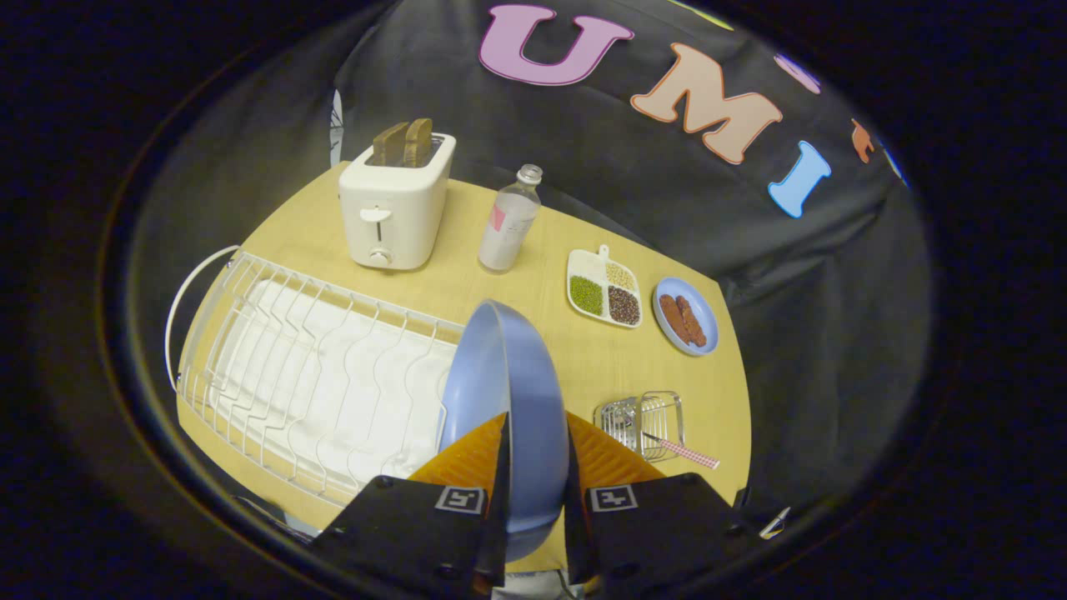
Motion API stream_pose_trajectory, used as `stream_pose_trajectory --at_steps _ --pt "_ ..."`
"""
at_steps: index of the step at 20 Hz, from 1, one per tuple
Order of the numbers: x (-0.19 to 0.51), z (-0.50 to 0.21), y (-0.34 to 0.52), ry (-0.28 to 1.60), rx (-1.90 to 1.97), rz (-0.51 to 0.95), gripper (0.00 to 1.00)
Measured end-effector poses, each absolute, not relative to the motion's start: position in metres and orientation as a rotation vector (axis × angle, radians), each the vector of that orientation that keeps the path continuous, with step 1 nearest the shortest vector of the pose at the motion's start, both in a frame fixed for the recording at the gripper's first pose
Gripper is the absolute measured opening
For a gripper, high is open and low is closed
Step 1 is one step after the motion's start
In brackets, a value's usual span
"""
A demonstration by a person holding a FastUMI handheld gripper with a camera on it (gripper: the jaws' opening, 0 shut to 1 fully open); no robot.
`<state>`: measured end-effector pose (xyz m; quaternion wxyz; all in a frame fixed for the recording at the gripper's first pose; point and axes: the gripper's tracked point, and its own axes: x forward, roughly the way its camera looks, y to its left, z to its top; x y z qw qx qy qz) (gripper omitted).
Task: Take the plate from the dish rack, then take the spoon from the basket and place it into the plate.
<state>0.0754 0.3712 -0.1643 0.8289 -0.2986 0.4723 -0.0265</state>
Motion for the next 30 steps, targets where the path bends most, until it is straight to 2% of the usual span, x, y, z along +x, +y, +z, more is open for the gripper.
stream_pose_trajectory --at_steps 5,8,12,16,24,30 --pt "0.08 -0.153 0.371 0.982 -0.701 -0.079 0.31" --pt "0.087 -0.133 0.379 0.94 -0.703 -0.081 0.26" --pt "0.087 -0.108 0.38 0.892 -0.682 -0.039 0.26" --pt "0.081 -0.094 0.372 0.903 -0.505 0.033 0.26" --pt "0.033 -0.057 0.341 0.909 -0.04 0.279 0.26" --pt "-0.005 -0.054 0.262 0.858 0.149 0.3 0.25"
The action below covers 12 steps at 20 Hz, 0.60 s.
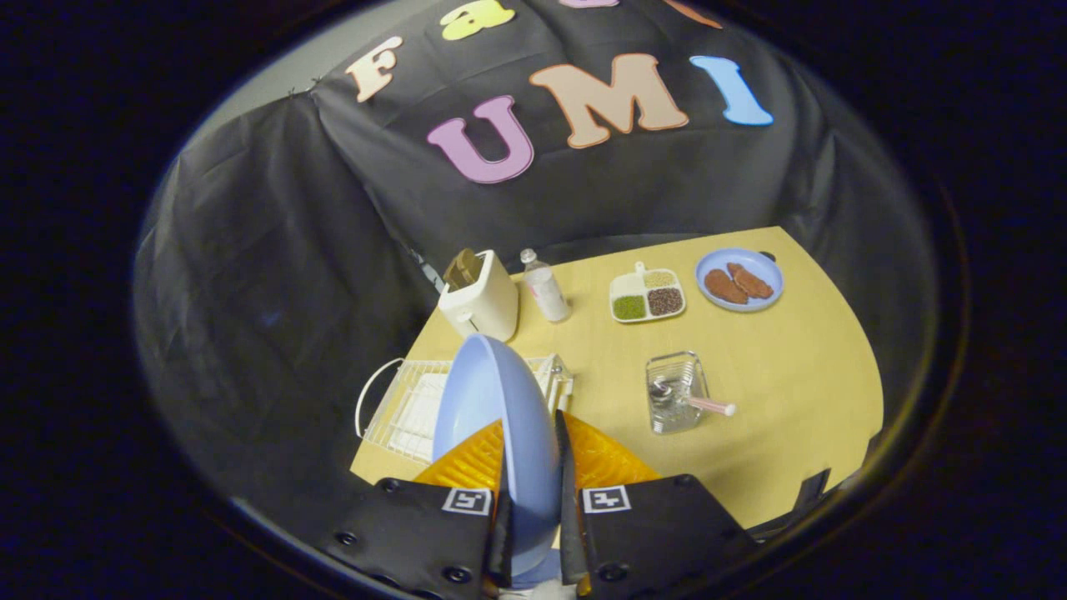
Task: Take the plate from the dish rack, then take the spoon from the basket and place it into the plate.
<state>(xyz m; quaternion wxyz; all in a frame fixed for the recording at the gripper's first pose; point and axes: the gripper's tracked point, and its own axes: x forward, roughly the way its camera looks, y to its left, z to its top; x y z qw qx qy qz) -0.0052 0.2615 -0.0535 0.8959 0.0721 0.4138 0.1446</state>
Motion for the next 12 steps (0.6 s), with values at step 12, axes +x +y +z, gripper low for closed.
stream_pose_trajectory --at_steps 12 --pt "-0.064 -0.18 0.108 0.83 0.479 0.199 0.25"
